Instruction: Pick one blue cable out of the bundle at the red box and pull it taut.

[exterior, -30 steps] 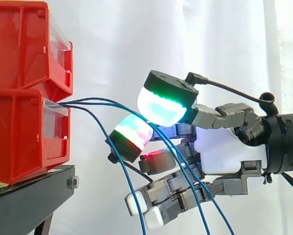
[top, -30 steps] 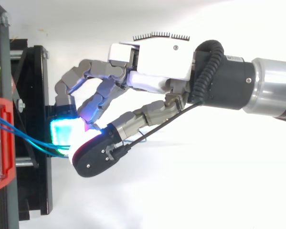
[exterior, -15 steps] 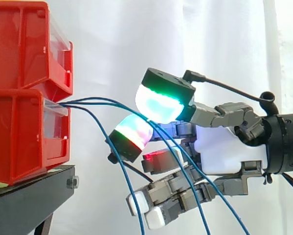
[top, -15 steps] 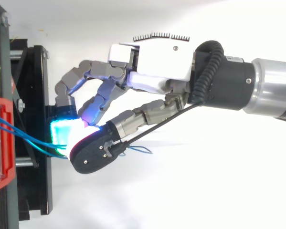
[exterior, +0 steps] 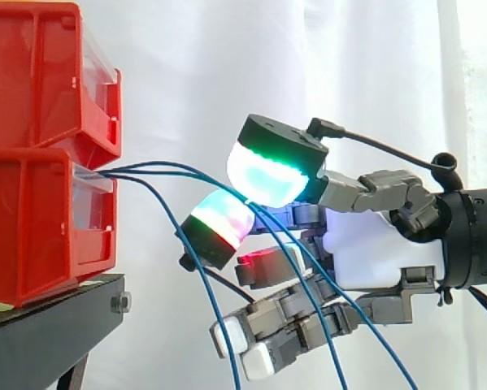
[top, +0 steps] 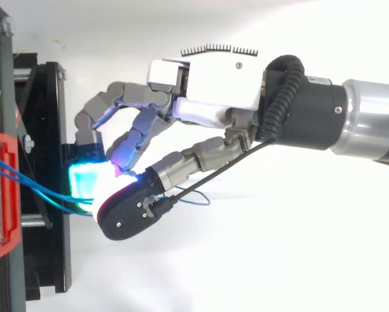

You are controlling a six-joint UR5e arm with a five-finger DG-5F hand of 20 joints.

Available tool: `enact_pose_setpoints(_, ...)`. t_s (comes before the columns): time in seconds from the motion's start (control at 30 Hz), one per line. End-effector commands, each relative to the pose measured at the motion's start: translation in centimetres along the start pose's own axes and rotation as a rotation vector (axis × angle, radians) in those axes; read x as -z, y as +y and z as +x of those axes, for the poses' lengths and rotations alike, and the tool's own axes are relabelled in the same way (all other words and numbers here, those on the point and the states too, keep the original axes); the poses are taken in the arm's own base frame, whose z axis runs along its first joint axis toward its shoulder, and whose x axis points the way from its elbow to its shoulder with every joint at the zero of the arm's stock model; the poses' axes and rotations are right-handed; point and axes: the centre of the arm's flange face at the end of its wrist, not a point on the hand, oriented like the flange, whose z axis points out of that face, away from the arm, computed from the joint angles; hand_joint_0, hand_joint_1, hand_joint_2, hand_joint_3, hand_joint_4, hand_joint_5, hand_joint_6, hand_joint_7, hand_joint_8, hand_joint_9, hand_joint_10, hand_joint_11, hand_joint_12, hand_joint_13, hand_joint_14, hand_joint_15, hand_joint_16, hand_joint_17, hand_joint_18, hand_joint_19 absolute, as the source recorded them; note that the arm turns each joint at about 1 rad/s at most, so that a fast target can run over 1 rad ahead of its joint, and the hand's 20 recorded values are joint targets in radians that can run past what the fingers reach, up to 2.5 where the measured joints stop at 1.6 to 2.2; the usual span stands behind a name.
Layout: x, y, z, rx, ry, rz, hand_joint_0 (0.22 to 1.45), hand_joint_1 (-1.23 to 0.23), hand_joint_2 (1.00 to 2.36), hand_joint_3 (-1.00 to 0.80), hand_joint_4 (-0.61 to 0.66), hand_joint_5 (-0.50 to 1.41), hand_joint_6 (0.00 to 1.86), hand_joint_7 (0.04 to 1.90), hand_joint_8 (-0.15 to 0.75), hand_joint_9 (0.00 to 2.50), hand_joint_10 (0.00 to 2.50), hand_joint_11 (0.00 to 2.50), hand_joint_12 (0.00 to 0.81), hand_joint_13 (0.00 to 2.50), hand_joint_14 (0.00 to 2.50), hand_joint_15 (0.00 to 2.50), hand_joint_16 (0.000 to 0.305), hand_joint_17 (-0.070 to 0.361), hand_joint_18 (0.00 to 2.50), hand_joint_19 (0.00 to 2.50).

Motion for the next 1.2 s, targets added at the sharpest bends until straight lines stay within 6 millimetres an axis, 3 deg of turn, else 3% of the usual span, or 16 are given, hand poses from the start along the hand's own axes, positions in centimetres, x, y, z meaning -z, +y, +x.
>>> enact_pose_setpoints(0.0,0.01,0.11,-0.05,-0.007,-0.001,-0.002,0.52,-0.71,1.00,-0.50,-0.05,-0.20,0.93,0.94,0.150,1.10,0.06,1.40,0.370,0.84,0.02,0.61,0.050,0.112,0.71,0.45)
enact_pose_setpoints(0.2,0.01,0.11,0.07,-0.007,0.001,-0.002,0.47,-0.59,1.00,-0.50,-0.02,-0.20,0.92,0.93,0.177,1.11,0.14,1.35,0.396,0.84,0.02,0.62,0.055,0.124,0.69,0.48)
enact_pose_setpoints(0.4,-0.01,0.00,-0.07,-0.005,-0.002,0.000,0.40,-0.76,1.00,-0.50,0.03,-0.22,0.93,0.86,0.262,0.95,0.33,1.21,0.430,0.80,0.02,0.61,0.063,0.141,0.69,0.44)
enact_pose_setpoints(0.57,0.01,0.11,-0.07,-0.005,-0.002,-0.002,0.39,-0.82,1.00,-0.50,0.05,-0.23,0.94,0.84,0.273,0.93,0.37,1.21,0.433,0.79,0.02,0.60,0.063,0.143,0.69,0.42)
enact_pose_setpoints(0.83,-0.01,0.00,-0.07,-0.004,-0.002,0.000,0.47,-0.86,1.00,-0.50,0.00,-0.23,0.93,0.86,0.239,0.95,0.20,1.32,0.398,0.78,0.02,0.61,0.056,0.126,0.67,0.43)
enact_pose_setpoints(0.97,-0.02,0.01,-0.06,-0.004,-0.002,-0.002,0.56,-0.72,1.00,-0.50,-0.04,-0.22,0.93,0.92,0.201,1.02,0.03,1.46,0.371,0.78,0.02,0.62,0.050,0.113,0.63,0.47)
enact_pose_setpoints(1.17,-0.02,0.01,0.06,-0.004,-0.001,-0.002,0.62,-0.73,1.01,-0.43,-0.05,-0.22,0.93,0.94,0.192,1.04,0.01,1.49,0.368,0.79,0.02,0.62,0.048,0.109,0.63,0.47)
